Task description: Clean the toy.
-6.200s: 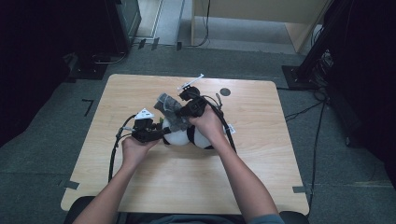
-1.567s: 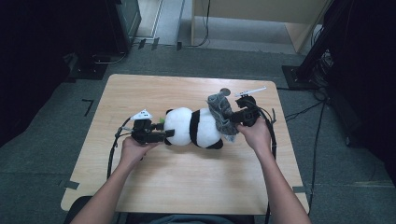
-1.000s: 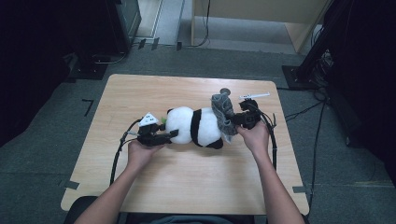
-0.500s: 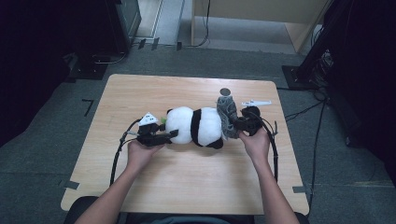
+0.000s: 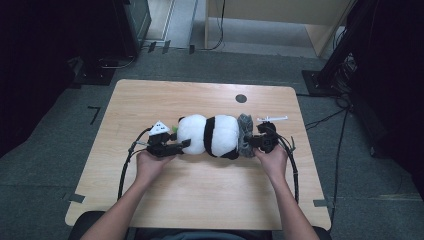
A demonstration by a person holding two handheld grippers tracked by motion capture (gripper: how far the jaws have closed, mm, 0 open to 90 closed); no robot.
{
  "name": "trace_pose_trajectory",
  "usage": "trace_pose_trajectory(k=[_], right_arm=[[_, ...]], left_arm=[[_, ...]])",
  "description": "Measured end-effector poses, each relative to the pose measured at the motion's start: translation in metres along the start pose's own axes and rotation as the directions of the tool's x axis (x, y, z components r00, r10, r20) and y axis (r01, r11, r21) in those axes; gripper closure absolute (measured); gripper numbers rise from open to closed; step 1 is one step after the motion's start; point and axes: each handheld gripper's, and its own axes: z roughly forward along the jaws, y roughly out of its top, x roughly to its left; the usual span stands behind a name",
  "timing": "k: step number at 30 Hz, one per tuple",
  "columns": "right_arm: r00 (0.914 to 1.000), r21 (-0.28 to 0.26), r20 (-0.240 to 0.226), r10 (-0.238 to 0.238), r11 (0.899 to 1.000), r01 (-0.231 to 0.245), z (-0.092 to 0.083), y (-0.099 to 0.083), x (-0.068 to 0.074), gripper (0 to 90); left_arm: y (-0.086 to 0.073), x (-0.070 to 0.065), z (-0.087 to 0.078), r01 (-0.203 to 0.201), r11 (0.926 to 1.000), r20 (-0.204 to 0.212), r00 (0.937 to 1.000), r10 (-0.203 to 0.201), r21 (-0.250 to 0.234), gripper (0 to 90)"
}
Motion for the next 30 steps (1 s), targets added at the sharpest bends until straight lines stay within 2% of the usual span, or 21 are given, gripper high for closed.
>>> trace_pose_trajectory(k=[4, 8, 10, 19, 25, 30], right_arm=[[1.0000, 0.061, 0.005, 0.000, 0.998, 0.000, 0.011, -0.002, 0.000, 78.8], [1.0000, 0.093, 0.006, -0.004, 0.996, 0.004, 0.014, -0.003, -0.003, 78.5], [1.0000, 0.090, 0.004, -0.001, 0.996, 0.001, 0.010, -0.001, -0.006, 78.5], [0.9995, -0.009, 0.023, 0.023, 1.000, -0.023, -0.027, 0.009, -0.015, 78.6], [0.9999, -0.079, 0.004, 0.012, 0.997, -0.011, -0.054, 0.021, -0.007, 78.6], [0.9997, -0.130, -0.016, -0.021, 0.991, 0.019, -0.072, 0.030, 0.006, 78.5]], left_arm=[[0.000, 0.001, -0.001, 0.000, 1.0000, 0.001, 1.0000, 0.000, 0.003, 43.9], [0.000, 0.002, -0.002, -0.001, 1.0000, 0.005, 1.0000, 0.001, 0.007, 43.5], [0.000, 0.003, -0.002, 0.003, 0.9999, 0.009, 1.0000, -0.003, 0.012, 43.6], [0.000, 0.003, -0.003, 0.006, 0.9999, 0.011, 0.9999, -0.006, 0.016, 43.7], [0.000, 0.003, -0.003, 0.003, 0.9999, 0.010, 0.9999, -0.003, 0.017, 43.6], [0.000, 0.002, -0.003, 0.003, 0.9999, 0.009, 1.0000, -0.003, 0.017, 43.6]])
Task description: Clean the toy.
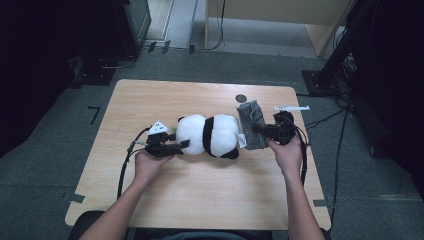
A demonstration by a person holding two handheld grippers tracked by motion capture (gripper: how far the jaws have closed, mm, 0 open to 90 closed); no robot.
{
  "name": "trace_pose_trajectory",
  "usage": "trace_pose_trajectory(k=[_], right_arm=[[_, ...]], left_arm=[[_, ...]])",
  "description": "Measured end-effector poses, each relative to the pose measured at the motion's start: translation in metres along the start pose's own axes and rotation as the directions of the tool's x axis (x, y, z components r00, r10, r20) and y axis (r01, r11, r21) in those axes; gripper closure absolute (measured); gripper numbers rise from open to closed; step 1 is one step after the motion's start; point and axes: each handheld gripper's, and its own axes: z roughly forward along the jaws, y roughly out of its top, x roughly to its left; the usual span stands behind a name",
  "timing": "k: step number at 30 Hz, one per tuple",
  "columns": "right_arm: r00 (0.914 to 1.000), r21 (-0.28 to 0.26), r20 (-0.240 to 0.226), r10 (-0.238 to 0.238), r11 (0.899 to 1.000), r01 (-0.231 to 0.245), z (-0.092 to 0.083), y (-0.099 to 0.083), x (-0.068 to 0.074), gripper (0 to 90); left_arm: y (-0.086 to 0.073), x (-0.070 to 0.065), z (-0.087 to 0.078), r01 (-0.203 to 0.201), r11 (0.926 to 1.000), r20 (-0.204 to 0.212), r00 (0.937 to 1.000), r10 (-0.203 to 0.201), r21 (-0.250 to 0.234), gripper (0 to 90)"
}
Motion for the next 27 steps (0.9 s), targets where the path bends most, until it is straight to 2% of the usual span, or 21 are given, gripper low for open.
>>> trace_pose_trajectory(k=[4, 9, 12, 14, 19, 23, 27], right_arm=[[0.9992, -0.023, -0.035, -0.022, 1.000, 0.021, -0.003, 0.006, 0.012, 78.5], [0.9969, -0.012, -0.072, -0.031, 0.999, 0.030, 0.015, 0.005, 0.019, 78.3], [0.9973, 0.011, -0.064, -0.035, 0.999, 0.036, 0.030, 0.000, 0.021, 78.0], [0.9976, 0.008, -0.054, -0.043, 0.999, 0.043, 0.035, -0.003, 0.020, 77.9], [0.9978, -0.022, -0.051, -0.041, 0.999, 0.040, 0.040, -0.012, 0.016, 75.8], [0.9984, -0.011, -0.057, -0.004, 1.000, 0.003, 0.042, -0.017, 0.010, 74.0], [0.9988, -0.019, -0.044, -0.022, 1.000, 0.022, 0.045, -0.023, 0.011, 73.0]], left_arm=[[0.000, -0.001, 0.000, 0.002, 1.0000, -0.003, 1.0000, -0.002, -0.001, 43.6], [0.000, -0.002, 0.001, 0.000, 1.0000, -0.005, 1.0000, 0.000, -0.002, 43.8], [0.000, -0.002, 0.001, 0.001, 1.0000, -0.005, 1.0000, -0.001, 0.000, 43.9], [0.000, -0.001, 0.001, 0.005, 1.0000, -0.002, 1.0000, -0.005, -0.001, 43.9], [-0.001, -0.001, 0.002, 0.003, 1.0000, -0.001, 1.0000, -0.003, -0.008, 43.9], [-0.001, -0.002, 0.002, 0.000, 0.9999, -0.002, 1.0000, 0.000, -0.011, 43.9], [-0.001, -0.002, 0.002, 0.001, 1.0000, -0.002, 1.0000, -0.001, -0.010, 43.8]])
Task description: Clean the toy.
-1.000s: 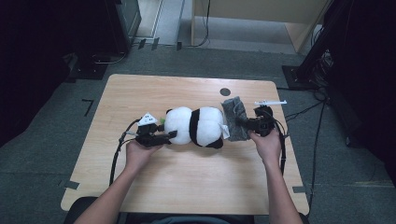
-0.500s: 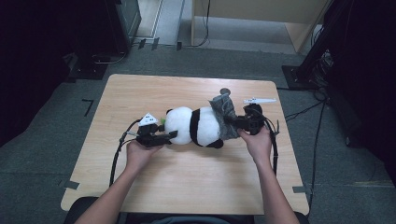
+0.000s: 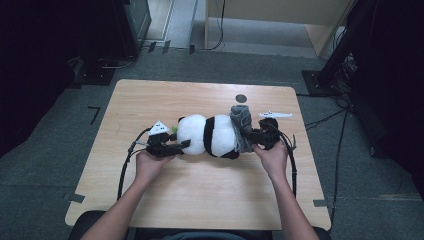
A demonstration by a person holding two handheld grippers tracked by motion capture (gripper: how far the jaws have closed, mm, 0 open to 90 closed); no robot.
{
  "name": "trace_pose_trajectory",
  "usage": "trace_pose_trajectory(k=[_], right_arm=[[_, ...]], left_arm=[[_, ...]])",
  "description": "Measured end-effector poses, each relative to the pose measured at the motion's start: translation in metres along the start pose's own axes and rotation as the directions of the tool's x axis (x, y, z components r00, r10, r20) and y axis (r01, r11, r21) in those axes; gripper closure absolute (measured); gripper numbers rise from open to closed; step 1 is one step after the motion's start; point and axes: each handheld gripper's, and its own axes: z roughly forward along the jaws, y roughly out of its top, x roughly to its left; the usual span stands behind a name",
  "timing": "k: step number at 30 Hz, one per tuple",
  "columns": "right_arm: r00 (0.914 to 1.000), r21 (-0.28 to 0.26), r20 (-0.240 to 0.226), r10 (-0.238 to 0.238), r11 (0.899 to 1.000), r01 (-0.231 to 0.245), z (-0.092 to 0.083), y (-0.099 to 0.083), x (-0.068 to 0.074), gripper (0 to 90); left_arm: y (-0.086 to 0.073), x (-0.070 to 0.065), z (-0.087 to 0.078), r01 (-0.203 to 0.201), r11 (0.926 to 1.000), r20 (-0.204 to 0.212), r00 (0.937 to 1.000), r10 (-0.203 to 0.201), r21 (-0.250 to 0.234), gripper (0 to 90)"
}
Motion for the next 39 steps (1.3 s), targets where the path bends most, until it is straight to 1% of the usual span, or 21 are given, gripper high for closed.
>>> trace_pose_trajectory(k=[4, 7, 11, 14, 17, 22, 24, 28, 31, 33, 35, 36, 39], right_arm=[[0.9989, 0.016, 0.019, -0.043, 0.999, 0.043, 0.001, -0.003, 0.002, 76.1], [0.9993, 0.018, 0.025, -0.028, 0.999, 0.028, 0.003, -0.007, 0.000, 76.9], [0.9987, 0.074, 0.049, -0.012, 0.997, 0.008, 0.009, -0.011, -0.003, 77.6], [0.9987, 0.091, 0.050, -0.007, 0.996, 0.003, 0.013, -0.014, -0.004, 77.7], [0.9986, 0.123, 0.052, 0.009, 0.992, -0.015, 0.020, -0.018, -0.007, 77.7], [0.9977, 0.180, 0.067, 0.005, 0.983, -0.017, 0.033, -0.023, -0.011, 77.7], [0.9977, 0.191, 0.068, 0.004, 0.981, -0.017, 0.036, -0.024, -0.014, 77.7], [0.9979, 0.205, 0.059, 0.027, 0.978, -0.038, 0.039, -0.025, -0.019, 77.4], [0.9974, 0.218, 0.061, 0.038, 0.975, -0.050, 0.034, -0.020, -0.022, 77.4], [0.9968, 0.219, 0.064, 0.048, 0.974, -0.061, 0.027, -0.015, -0.023, 77.5], [0.9966, 0.200, 0.071, 0.042, 0.978, -0.055, 0.016, -0.009, -0.022, 77.7], [0.9964, 0.182, 0.077, 0.034, 0.982, -0.047, 0.009, -0.005, -0.021, 77.7], [0.9958, 0.140, 0.089, 0.019, 0.990, -0.032, -0.008, 0.004, -0.017, 77.9]], left_arm=[[0.000, 0.000, 0.000, 0.000, 1.0000, 0.000, 1.0000, 0.000, -0.002, 43.8], [0.000, 0.000, 0.000, 0.002, 1.0000, 0.001, 1.0000, -0.002, -0.002, 43.8], [0.000, 0.000, 0.000, 0.003, 1.0000, 0.000, 1.0000, -0.003, 0.000, 43.9], [0.000, 0.000, 0.000, 0.008, 1.0000, 0.002, 1.0000, -0.008, 0.002, 44.0], [0.000, 0.000, 0.000, 0.011, 0.9999, 0.000, 0.9999, -0.011, 0.002, 44.0], [0.000, 0.001, 0.000, 0.012, 0.9999, 0.001, 0.9999, -0.012, 0.002, 44.0], [0.000, 0.001, 0.000, 0.013, 0.9999, 0.002, 0.9999, -0.013, 0.003, 43.9], [0.000, 0.001, 0.000, 0.015, 0.9999, 0.002, 0.9999, -0.015, 0.004, 43.7], [0.000, 0.001, -0.001, 0.015, 0.9998, 0.001, 0.9999, -0.015, 0.011, 43.9], [0.000, 0.001, -0.002, 0.019, 0.9997, 0.002, 0.9998, -0.019, 0.014, 44.4], [0.000, 0.000, -0.002, 0.022, 0.9997, 0.002, 0.9998, -0.022, 0.014, 44.9], [0.000, -0.001, -0.002, 0.023, 0.9996, 0.001, 0.9997, -0.023, 0.013, 45.2], [0.000, -0.002, -0.003, 0.020, 0.9997, -0.004, 0.9998, -0.020, 0.009, 45.8]])
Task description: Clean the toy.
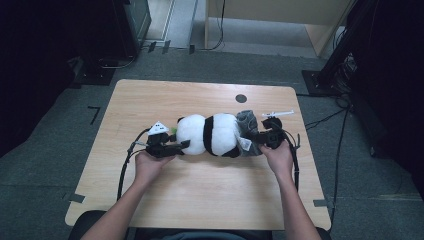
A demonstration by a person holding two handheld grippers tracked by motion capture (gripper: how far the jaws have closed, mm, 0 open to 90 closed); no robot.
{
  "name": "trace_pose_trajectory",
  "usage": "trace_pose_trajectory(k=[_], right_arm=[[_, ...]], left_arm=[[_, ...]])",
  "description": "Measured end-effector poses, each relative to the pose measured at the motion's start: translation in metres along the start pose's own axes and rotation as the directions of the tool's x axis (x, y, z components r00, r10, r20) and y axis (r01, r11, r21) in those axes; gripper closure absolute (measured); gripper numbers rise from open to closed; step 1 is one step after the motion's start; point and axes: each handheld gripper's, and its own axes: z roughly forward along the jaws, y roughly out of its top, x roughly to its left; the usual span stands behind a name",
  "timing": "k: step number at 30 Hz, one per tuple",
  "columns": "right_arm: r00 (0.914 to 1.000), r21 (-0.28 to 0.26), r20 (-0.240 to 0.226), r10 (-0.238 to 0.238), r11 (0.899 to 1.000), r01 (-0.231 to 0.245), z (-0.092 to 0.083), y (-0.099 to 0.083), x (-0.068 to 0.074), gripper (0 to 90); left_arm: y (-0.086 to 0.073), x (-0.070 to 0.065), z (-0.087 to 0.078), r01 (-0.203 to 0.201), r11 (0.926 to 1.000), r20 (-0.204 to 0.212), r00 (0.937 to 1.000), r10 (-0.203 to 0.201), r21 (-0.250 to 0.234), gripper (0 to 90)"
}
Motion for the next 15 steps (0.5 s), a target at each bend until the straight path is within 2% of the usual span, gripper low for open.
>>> trace_pose_trajectory(k=[5, 8, 12, 15], right_arm=[[0.9997, -0.085, -0.015, -0.021, 0.996, 0.020, -0.033, 0.012, 0.012, 78.1], [0.9980, -0.116, -0.041, -0.048, 0.992, 0.043, -0.048, 0.020, 0.026, 78.2], [0.9918, -0.130, -0.064, -0.111, 0.986, 0.102, -0.057, 0.028, 0.051, 78.2], [0.9837, -0.130, -0.088, -0.157, 0.981, 0.145, -0.057, 0.036, 0.070, 78.2]], left_arm=[[0.001, -0.002, -0.001, -0.004, 1.0000, -0.006, 1.0000, 0.004, -0.004, 46.8], [0.001, -0.002, -0.001, 0.002, 1.0000, -0.004, 1.0000, -0.002, -0.009, 46.9], [0.001, -0.003, -0.002, 0.007, 0.9999, -0.004, 1.0000, -0.007, -0.011, 47.0], [0.000, -0.004, -0.002, 0.008, 0.9999, -0.006, 0.9999, -0.008, -0.010, 47.0]])
